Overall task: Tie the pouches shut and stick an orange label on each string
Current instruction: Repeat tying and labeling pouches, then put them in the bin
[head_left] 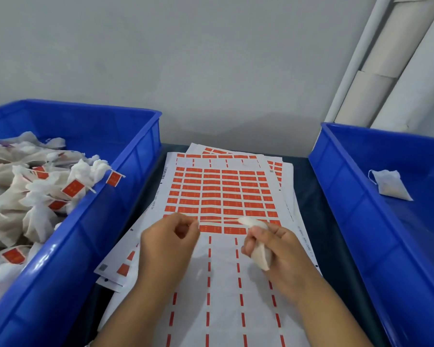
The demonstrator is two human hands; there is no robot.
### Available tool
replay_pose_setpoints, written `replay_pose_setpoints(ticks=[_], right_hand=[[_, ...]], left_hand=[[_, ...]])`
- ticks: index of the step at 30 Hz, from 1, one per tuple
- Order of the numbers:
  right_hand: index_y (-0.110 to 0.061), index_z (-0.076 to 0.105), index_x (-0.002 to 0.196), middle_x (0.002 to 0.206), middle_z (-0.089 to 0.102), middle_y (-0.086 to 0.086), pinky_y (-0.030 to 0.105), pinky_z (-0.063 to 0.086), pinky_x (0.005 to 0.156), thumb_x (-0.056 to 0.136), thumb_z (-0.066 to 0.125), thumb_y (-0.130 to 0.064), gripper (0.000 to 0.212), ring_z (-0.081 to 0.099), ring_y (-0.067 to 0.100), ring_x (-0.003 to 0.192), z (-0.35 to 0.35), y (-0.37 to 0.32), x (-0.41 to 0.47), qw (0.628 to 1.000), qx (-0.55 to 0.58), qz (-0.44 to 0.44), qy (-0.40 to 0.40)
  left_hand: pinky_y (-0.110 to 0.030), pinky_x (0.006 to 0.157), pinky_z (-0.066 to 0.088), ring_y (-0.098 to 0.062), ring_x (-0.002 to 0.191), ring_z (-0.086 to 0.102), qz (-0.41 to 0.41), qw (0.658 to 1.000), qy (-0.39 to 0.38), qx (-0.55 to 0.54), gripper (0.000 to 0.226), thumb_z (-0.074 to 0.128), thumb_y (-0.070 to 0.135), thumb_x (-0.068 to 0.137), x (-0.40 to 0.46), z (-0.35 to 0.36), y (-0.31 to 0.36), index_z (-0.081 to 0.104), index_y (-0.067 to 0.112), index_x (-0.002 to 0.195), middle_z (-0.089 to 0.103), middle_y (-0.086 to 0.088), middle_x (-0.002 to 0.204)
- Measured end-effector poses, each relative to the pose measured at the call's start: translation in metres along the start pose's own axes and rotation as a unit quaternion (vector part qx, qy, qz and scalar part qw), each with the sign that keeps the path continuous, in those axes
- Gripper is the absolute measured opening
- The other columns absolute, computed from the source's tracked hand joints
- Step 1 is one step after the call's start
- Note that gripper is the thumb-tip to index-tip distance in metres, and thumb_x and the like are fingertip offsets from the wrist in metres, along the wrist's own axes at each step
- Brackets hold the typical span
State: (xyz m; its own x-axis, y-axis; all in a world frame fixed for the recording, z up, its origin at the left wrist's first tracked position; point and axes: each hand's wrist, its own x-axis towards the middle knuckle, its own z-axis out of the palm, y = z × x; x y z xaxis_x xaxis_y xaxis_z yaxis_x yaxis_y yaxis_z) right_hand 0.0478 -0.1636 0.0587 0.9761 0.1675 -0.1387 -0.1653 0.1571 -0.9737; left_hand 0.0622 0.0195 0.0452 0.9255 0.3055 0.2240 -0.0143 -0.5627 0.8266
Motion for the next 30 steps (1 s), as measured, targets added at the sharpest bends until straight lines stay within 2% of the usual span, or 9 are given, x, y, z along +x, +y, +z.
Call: replay_pose_setpoints(ticks=[3,5,7,11,14,17,20,24,30], right_hand=[[-0.025,0.077,0.081,0.090,0.074,0.000,0.032,0.055,0.080,0.063,0.072,-0.035,0.021,0.071,0.013,0.083,-0.007,0.000,0.003,0.993,0.111,-0.009,0.047],[-0.030,0.077,0.087,0.102,0.074,-0.007,0.033,0.055,0.082,0.068,0.069,-0.034,0.021,0.068,0.016,0.096,-0.007,0.004,0.005,0.994,0.072,-0.003,0.080],[-0.034,0.076,0.092,0.105,0.070,-0.019,0.032,0.053,0.088,0.078,0.069,-0.036,0.015,0.063,0.012,0.103,-0.004,0.009,0.007,0.992,-0.042,-0.003,0.119],[-0.040,0.070,0.089,0.090,0.061,-0.041,0.002,0.040,0.060,0.086,0.066,-0.038,0.006,0.057,-0.011,0.090,0.001,0.014,0.006,0.959,-0.257,-0.048,0.109],[-0.030,0.065,0.086,0.089,0.066,-0.023,0.002,0.041,0.058,0.087,0.065,-0.037,0.007,0.061,0.001,0.087,0.003,0.018,0.005,0.935,-0.339,-0.065,0.083],[-0.031,0.060,0.082,0.082,0.063,-0.021,0.003,0.043,0.059,0.089,0.064,-0.035,0.009,0.060,0.001,0.083,0.007,0.018,0.003,0.926,-0.368,-0.071,0.043],[-0.035,0.060,0.084,0.081,0.062,-0.019,0.008,0.044,0.065,0.090,0.062,-0.031,0.007,0.060,0.003,0.083,0.010,0.016,0.003,0.927,-0.369,-0.060,-0.015],[-0.036,0.065,0.086,0.086,0.067,-0.011,0.013,0.047,0.070,0.090,0.061,-0.018,0.019,0.061,0.005,0.084,0.010,0.014,0.001,0.941,-0.326,-0.043,-0.080],[-0.032,0.064,0.076,0.078,0.065,-0.011,0.008,0.047,0.065,0.087,0.065,-0.022,0.015,0.060,0.004,0.080,0.014,0.019,0.001,0.945,-0.314,-0.088,-0.024]], left_hand=[[-0.003,0.056,0.041,-0.001,0.067,0.059,0.058,0.981,-0.166,0.085,0.017,0.065,0.035,0.084,-0.007,0.006,0.004,0.055,0.041,0.072,0.057,0.026,0.072],[-0.003,0.059,0.045,0.001,0.071,0.059,0.077,0.961,-0.250,0.084,0.012,0.063,0.035,0.085,-0.010,0.008,0.006,0.058,0.042,0.077,0.056,0.028,0.074],[-0.003,0.060,0.046,0.002,0.072,0.059,0.082,0.953,-0.285,0.057,0.015,0.064,0.034,0.085,-0.011,0.007,0.007,0.058,0.041,0.074,0.056,0.029,0.074],[0.003,0.064,0.039,0.018,0.088,0.047,0.133,0.955,-0.266,-0.006,0.022,0.065,0.029,0.085,-0.011,0.005,0.009,0.056,0.042,0.070,0.055,0.037,0.082],[0.006,0.073,0.034,0.021,0.100,0.037,0.197,0.949,-0.244,-0.001,0.021,0.061,0.035,0.087,-0.014,0.005,0.009,0.050,0.047,0.073,0.042,0.051,0.095],[0.006,0.076,0.032,0.021,0.104,0.034,0.221,0.952,-0.210,0.004,0.020,0.055,0.037,0.089,-0.015,0.007,0.008,0.045,0.051,0.078,0.036,0.052,0.100],[0.005,0.072,0.035,0.021,0.099,0.041,0.192,0.964,-0.180,-0.029,0.022,0.053,0.034,0.091,-0.014,0.009,0.007,0.046,0.051,0.080,0.043,0.049,0.095],[-0.002,0.060,0.043,0.007,0.084,0.057,0.110,0.971,-0.192,-0.085,0.019,0.052,0.029,0.093,-0.017,0.015,0.005,0.052,0.043,0.080,0.058,0.028,0.085],[-0.002,0.055,0.041,0.009,0.077,0.056,0.031,0.972,-0.179,-0.149,0.017,0.055,0.024,0.092,-0.015,0.017,0.006,0.057,0.032,0.078,0.061,0.019,0.073]])
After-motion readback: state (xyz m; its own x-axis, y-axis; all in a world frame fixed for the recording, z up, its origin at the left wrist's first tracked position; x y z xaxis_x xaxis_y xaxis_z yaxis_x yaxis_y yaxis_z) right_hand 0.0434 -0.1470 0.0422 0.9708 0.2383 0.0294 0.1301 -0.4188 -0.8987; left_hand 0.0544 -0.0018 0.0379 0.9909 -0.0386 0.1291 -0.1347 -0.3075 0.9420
